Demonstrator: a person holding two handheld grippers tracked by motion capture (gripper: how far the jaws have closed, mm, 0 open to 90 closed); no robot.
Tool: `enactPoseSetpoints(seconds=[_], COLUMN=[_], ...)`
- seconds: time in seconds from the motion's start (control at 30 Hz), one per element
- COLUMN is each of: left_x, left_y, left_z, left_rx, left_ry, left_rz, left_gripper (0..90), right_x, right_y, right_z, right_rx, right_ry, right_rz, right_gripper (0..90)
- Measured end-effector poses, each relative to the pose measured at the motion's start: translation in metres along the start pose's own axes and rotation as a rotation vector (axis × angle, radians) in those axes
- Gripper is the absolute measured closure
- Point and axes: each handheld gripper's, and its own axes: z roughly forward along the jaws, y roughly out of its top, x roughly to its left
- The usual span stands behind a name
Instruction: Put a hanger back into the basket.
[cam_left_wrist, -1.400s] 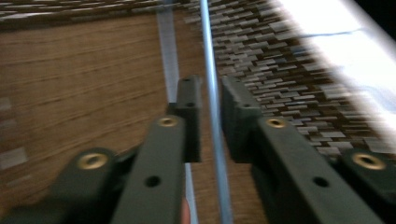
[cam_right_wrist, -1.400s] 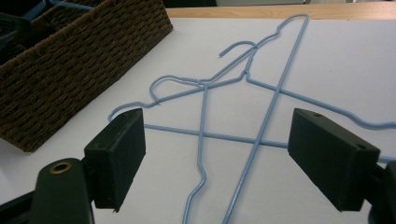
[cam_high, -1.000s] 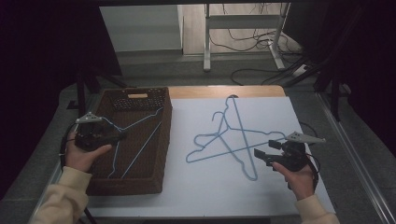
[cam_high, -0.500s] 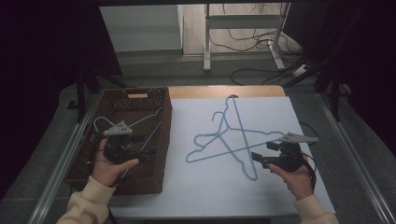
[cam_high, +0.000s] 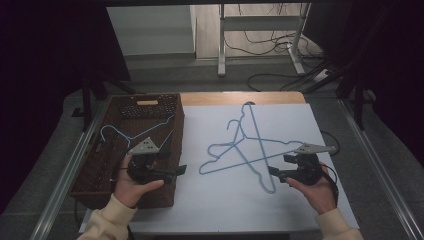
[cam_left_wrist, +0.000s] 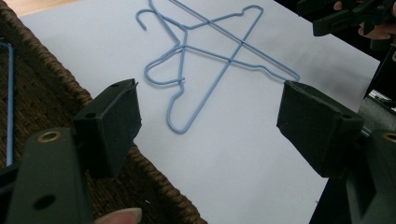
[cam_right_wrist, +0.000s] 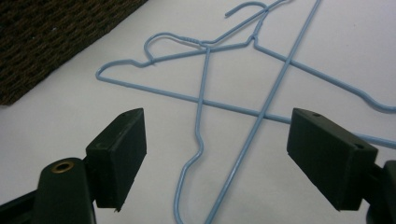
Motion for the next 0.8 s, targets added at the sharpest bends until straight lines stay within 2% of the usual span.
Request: enactPoseSetpoints(seconds=[0.23, 0.53, 0.63, 0.8], left_x=[0.000, 0.003, 0.004, 0.005], left_y=[-0.003, -0.005, -0.004, -0.005], left_z=[-0.002, -0.007, -0.008, -0.007], left_rx=[-0.010, -0.018, -0.023, -0.013], left_ry=[0.000, 0.010, 0.011, 0.013], left_rz=[-0.007, -0.016, -0.018, -0.021], left_gripper=[21.4, 21.1, 21.1, 21.2], right_x=[-0.002, 0.000, 0.001, 0.000], right_y=[0.003, 0.011, 0.014, 0.018], right_z=[-0.006, 0.002, 0.009, 0.025], right_rx=[0.031, 0.157, 0.203, 0.306], right_ry=[-0.006, -0.003, -0.002, -0.024], right_rz=[-0.003, -0.017, -0.033, -0.034], right_gripper=[24.8, 40.8, 48.3, 72.7])
